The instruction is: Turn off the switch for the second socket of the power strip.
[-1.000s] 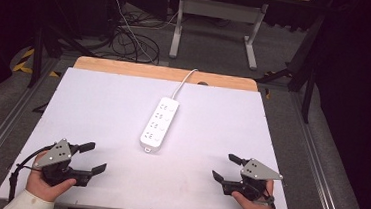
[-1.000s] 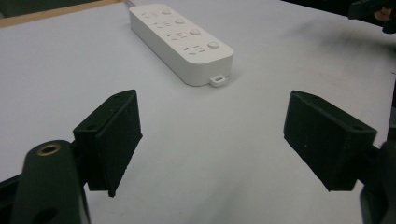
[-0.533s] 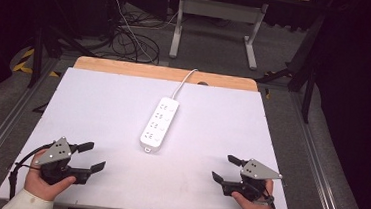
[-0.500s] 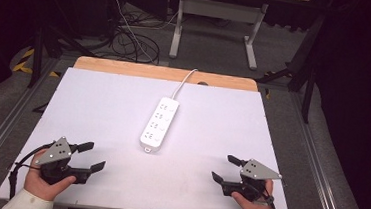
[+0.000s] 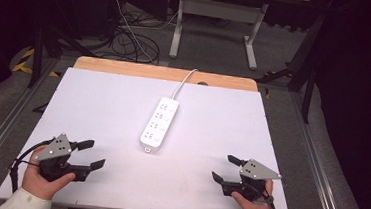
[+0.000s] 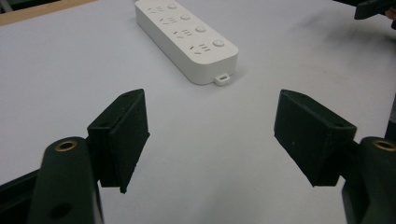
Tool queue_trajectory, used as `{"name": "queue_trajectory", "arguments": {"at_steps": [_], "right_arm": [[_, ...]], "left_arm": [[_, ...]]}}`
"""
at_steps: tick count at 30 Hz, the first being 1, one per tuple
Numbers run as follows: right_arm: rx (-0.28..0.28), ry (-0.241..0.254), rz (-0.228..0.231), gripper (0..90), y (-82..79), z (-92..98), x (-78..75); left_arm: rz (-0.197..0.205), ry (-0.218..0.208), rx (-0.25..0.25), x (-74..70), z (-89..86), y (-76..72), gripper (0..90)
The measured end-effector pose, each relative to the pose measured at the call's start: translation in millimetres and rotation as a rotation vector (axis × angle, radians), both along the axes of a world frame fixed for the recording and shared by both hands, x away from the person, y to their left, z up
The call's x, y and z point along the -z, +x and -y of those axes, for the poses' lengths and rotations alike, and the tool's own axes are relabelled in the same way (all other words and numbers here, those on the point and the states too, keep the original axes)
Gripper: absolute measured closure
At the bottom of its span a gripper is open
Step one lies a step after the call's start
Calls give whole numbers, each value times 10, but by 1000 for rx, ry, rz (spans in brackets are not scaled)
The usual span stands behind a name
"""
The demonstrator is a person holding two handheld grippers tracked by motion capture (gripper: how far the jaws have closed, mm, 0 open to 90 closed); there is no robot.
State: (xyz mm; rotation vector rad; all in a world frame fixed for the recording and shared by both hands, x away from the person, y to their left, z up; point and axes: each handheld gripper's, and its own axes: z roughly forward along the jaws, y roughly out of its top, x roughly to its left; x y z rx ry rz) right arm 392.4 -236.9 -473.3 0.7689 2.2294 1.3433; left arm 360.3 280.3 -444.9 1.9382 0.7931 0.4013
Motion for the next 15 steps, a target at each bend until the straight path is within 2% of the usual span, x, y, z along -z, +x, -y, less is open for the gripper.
{"name": "queue_trajectory", "arguments": {"at_steps": [3, 6, 9, 11, 12, 14, 15], "right_arm": [[-1, 9, -4, 216, 2, 8, -4], [-5, 8, -4, 216, 1, 5, -2], [-7, 6, -11, 216, 7, -6, 7], [-6, 5, -13, 215, 11, -8, 9], [-5, 5, -15, 216, 9, -9, 10], [-6, 5, -17, 216, 0, -8, 12], [-6, 6, -19, 216, -3, -4, 16]], "left_arm": [[-30, 1, 6, -61, 18, 37, 305], [-35, -14, 21, -143, 42, 91, 321], [-22, 2, 30, -229, 72, 159, 325], [-31, -1, 36, -274, 108, 201, 328], [-23, 15, 40, -301, 116, 229, 328], [-44, 5, 53, -341, 155, 268, 332], [-41, 8, 57, -360, 172, 291, 332]]}}
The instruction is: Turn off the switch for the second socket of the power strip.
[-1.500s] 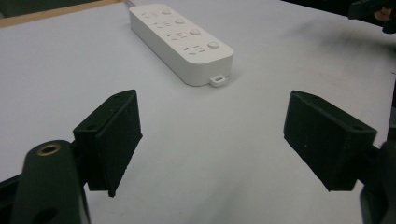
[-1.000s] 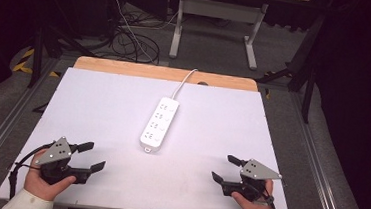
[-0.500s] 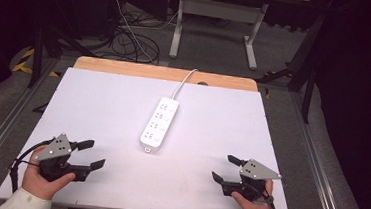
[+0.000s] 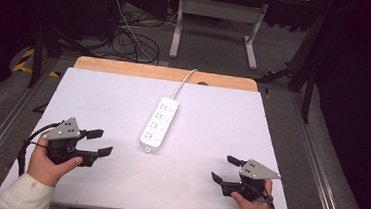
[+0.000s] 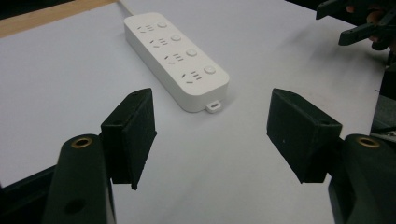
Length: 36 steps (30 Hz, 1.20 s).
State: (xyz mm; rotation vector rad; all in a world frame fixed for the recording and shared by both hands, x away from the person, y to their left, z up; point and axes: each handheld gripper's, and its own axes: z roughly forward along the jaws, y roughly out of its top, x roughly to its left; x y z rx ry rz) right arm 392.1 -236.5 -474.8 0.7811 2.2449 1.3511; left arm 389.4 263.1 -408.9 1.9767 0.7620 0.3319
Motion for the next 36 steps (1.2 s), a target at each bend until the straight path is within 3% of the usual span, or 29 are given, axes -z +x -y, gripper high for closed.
{"name": "queue_trajectory", "arguments": {"at_steps": [11, 15, 18, 22, 27, 28, 36], "right_arm": [[15, -3, -4, 216, -53, 39, 14], [16, -2, -5, 215, -62, 47, 16], [17, -3, -7, 215, -62, 46, 18], [17, -7, -7, 216, -58, 45, 22], [21, -4, -6, 215, -57, 54, 23], [21, -5, -6, 216, -56, 54, 24], [29, -8, -2, 216, -55, 61, 26]], "left_arm": [[15, 21, 18, -186, 159, 212, 335], [2, -2, 25, -231, 210, 288, 341], [11, 8, 25, -260, 229, 324, 348], [2, -33, 44, -334, 320, 406, 368], [2, -28, 50, -379, 408, 468, 370], [11, -7, 51, -398, 448, 511, 370], [44, 37, 73, -456, 594, 614, 413]]}}
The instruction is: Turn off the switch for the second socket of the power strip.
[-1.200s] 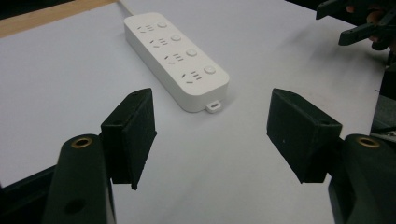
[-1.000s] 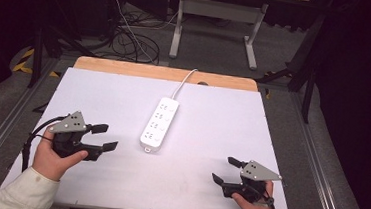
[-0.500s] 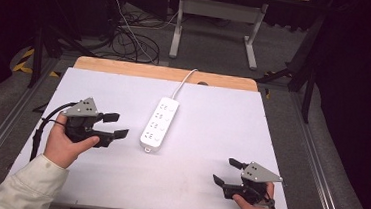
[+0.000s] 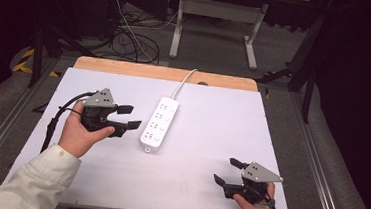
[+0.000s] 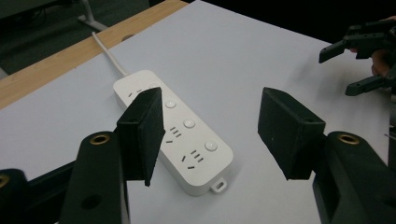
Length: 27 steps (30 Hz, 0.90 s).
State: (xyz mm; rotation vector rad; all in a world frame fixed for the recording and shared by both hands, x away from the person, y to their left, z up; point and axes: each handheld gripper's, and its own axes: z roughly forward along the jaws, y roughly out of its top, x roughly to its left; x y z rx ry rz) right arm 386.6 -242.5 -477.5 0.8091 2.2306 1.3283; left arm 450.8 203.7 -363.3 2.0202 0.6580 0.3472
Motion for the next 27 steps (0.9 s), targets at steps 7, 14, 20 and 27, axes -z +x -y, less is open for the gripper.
{"name": "queue_trajectory", "arguments": {"at_steps": [7, 14, 20, 27], "right_arm": [[-3, -1, 2, 216, 4, 1, 2], [6, 0, 4, 216, 6, 11, 3], [-1, 4, 7, 216, 0, 9, -1], [-11, 5, 8, 216, -7, 7, -2]], "left_arm": [[-7, -2, 11, -14, 128, 75, 419], [18, -27, 13, 23, 239, 139, 479], [-2, -23, 19, 88, 342, 244, 658], [-31, -38, 18, 210, 461, 397, 899]]}}
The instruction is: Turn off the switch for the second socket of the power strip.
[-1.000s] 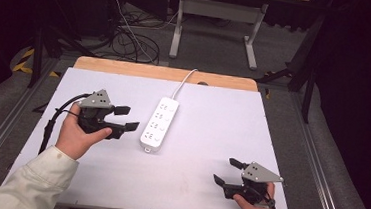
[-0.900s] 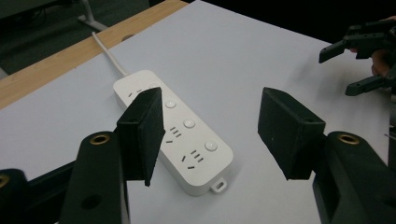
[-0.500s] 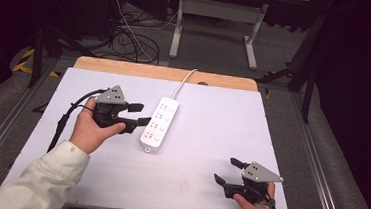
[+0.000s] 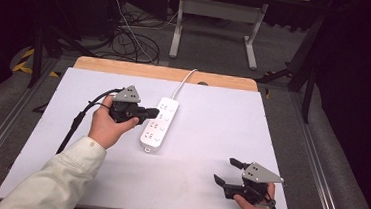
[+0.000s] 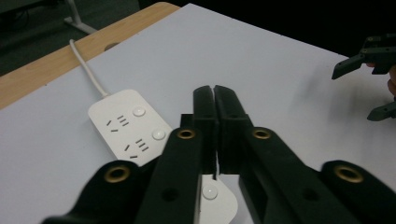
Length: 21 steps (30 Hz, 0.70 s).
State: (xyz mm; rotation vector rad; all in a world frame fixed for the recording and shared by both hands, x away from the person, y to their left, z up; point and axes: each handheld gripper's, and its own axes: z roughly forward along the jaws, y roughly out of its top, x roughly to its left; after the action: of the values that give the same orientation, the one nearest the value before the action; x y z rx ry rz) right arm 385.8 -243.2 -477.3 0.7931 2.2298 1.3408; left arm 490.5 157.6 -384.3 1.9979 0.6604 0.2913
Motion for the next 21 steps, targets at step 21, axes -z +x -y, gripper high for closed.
{"name": "queue_trajectory", "arguments": {"at_steps": [21], "right_arm": [[-13, 20, -5, 215, 1, 17, 6]], "left_arm": [[-39, 24, -51, 373, 206, 465, 900]]}}
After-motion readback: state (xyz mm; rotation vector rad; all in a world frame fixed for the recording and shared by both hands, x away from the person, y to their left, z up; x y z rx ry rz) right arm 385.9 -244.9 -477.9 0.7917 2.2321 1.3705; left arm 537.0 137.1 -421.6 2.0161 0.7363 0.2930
